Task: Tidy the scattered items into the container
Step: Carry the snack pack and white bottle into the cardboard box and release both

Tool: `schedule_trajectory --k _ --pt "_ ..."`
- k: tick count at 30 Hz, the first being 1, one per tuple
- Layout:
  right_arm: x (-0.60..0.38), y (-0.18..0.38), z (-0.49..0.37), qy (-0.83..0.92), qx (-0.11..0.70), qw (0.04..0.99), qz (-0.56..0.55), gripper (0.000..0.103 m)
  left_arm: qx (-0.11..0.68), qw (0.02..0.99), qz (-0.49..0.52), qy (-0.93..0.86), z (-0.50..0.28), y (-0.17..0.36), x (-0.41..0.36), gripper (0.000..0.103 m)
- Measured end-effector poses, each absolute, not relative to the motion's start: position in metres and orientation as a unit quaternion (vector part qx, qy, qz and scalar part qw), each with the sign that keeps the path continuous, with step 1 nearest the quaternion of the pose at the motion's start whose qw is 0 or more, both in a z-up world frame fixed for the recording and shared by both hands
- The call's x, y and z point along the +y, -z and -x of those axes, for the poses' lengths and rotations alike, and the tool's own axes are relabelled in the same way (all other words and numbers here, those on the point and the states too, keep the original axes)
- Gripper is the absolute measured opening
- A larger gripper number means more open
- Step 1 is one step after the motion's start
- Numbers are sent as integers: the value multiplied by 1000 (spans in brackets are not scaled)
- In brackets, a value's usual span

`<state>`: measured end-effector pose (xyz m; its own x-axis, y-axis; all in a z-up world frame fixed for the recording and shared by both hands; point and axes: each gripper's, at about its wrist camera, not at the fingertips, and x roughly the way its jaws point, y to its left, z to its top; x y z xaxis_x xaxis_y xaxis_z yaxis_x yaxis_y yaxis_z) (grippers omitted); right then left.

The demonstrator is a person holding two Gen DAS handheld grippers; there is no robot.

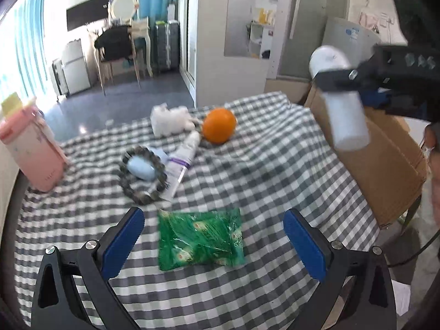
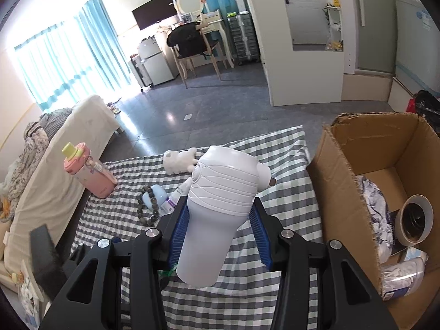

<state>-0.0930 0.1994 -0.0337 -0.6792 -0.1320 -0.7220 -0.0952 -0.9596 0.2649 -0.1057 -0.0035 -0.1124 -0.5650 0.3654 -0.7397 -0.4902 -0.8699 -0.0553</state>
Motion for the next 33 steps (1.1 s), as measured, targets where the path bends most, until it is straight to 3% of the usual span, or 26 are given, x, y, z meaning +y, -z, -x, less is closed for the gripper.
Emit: schedule_trajectory --k 7,8,10,13,27,33 --pt "219 31 89 906 -150 -10 -397 44 106 212 472 -849 131 167 6 100" --pt "221 32 89 905 -151 -12 -397 44 102 212 470 -851 131 167 4 91" --pt "225 32 90 905 -153 -15 -397 44 97 213 465 -854 131 160 2 61" --pt "225 33 90 904 -157 -14 -397 44 98 222 459 -855 128 151 2 51" --pt "230 25 75 910 -159 -9 -384 44 122 236 366 -892 100 67 13 47" --pt "249 7 49 919 -157 -34 -360 44 147 273 329 -892 88 38 53 47"
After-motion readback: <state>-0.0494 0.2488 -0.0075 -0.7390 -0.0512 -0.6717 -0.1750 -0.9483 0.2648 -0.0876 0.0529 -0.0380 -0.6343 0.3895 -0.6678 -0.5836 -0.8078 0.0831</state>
